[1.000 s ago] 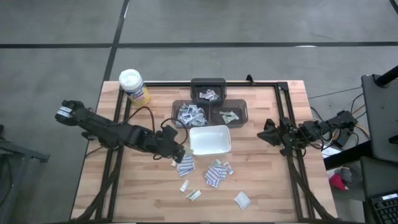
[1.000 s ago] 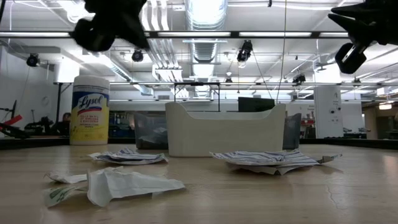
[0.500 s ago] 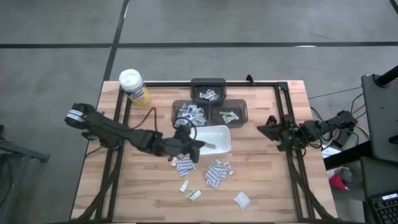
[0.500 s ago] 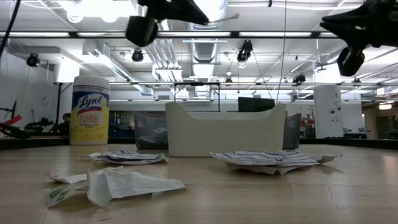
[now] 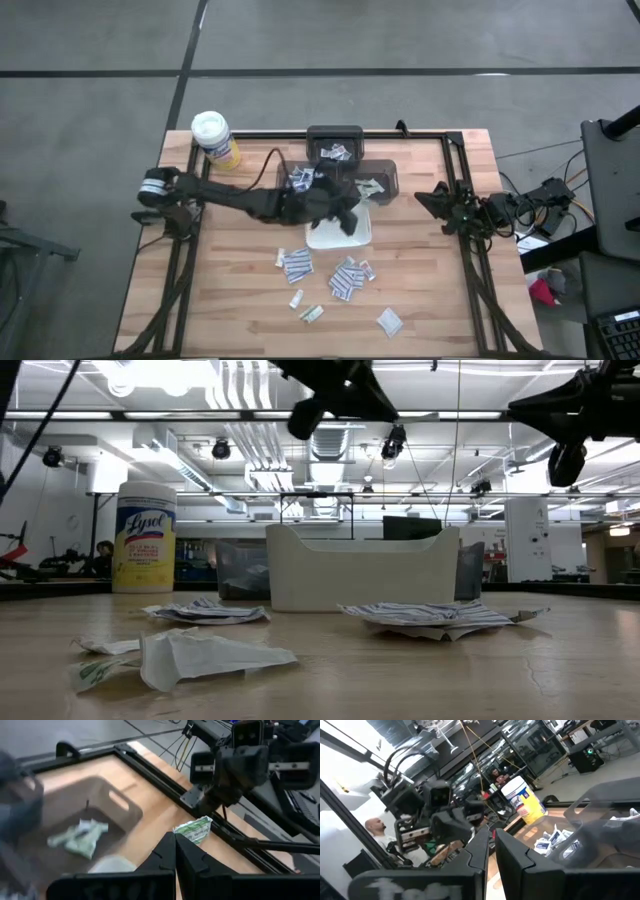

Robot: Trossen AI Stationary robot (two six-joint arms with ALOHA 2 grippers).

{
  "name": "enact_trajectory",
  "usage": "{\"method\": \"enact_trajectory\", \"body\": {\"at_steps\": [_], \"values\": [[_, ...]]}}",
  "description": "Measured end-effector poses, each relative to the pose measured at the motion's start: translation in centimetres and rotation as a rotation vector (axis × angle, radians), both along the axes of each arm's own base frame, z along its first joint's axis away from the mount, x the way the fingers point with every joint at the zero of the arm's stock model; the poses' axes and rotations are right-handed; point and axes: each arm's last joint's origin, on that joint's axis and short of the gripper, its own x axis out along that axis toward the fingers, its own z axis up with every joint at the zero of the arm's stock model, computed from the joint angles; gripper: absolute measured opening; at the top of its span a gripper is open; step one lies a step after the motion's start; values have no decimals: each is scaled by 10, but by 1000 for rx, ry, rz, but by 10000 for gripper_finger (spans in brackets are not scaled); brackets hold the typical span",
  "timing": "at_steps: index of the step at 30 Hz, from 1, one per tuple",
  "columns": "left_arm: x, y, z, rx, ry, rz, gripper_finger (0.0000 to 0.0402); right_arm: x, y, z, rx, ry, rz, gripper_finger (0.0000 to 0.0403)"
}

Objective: Pick & Place First Aid Supplies
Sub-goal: Put the green bandage into the bottom right black bin

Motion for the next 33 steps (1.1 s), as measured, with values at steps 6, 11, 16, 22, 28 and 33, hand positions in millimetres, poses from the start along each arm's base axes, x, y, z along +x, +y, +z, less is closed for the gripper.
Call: {"method": "enact_trajectory", "body": {"at_steps": [6,11,16,22,28,33], "values": [[23,33,8,52,-1,-24,0,0,0,0,-1,1,0,31],[32,47,11,69,-3,-55,0,1,0,-1,-8,12,-2,32],[33,53,11,81,1,-44,0,5,1,-1,-19,50,-11,55],[33,54,11,83,1,-44,0,13,-1,13,-36,98,-57,112],[34,54,12,124,14,-57,0,29,1,34,-140,189,-87,174],[34,54,12,166,31,-72,0,43,6,54,-269,318,-90,209]]}}
